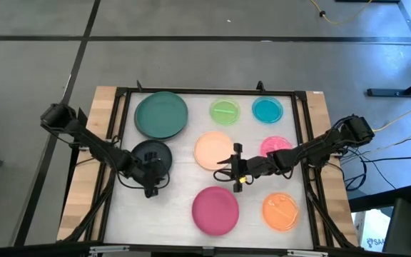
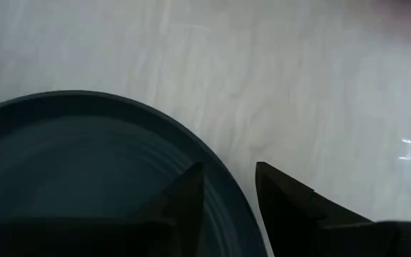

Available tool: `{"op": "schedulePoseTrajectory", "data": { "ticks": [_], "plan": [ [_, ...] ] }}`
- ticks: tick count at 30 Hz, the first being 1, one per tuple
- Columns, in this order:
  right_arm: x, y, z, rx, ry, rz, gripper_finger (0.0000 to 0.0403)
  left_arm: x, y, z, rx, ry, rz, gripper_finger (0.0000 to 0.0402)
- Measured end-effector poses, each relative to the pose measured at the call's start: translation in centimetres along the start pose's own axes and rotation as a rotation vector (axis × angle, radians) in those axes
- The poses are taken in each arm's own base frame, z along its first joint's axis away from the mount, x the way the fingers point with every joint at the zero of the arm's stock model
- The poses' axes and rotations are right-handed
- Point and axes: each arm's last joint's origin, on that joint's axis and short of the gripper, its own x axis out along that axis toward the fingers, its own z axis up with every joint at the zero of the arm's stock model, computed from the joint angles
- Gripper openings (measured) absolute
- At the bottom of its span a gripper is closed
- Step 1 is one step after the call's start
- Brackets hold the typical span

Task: Stack plastic plates
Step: Stack the black plate on the green plate

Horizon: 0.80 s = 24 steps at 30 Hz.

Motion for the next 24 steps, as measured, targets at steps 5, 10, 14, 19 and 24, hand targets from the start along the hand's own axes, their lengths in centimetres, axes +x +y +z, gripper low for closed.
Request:
{"op": "schedulePoseTrajectory", "data": {
  "ticks": [5, 10, 14, 19, 24],
  "plan": [
    [0.0, 0.0, 0.0, 0.0, -0.001, -0.004, 0.0127, 0.6, -0.1, -0.3, -0.017, 0.032, 0.011, 0.0121],
    [0.0, 0.0, 0.1, 0.001, -0.005, -0.005, 0.0127, 1.7, -0.2, -0.6, -0.03, 0.103, -0.003, 0.0113],
    [0.0, 0.0, 0.1, -0.01, -0.007, -0.005, 0.0127, 1.9, 0.1, -0.3, -0.035, 0.119, -0.006, 0.0071],
    [0.0, 0.0, 0.1, -0.019, -0.012, -0.006, 0.0127, 1.4, -0.6, 1.0, 0.026, 0.078, -0.027, 0.0011],
    [0.2, 0.0, 0.0, -0.021, -0.011, -0.006, 0.0127, 0.4, -1.8, 2.2, 0.104, 0.026, -0.018, 0.0009]
  ]
}}
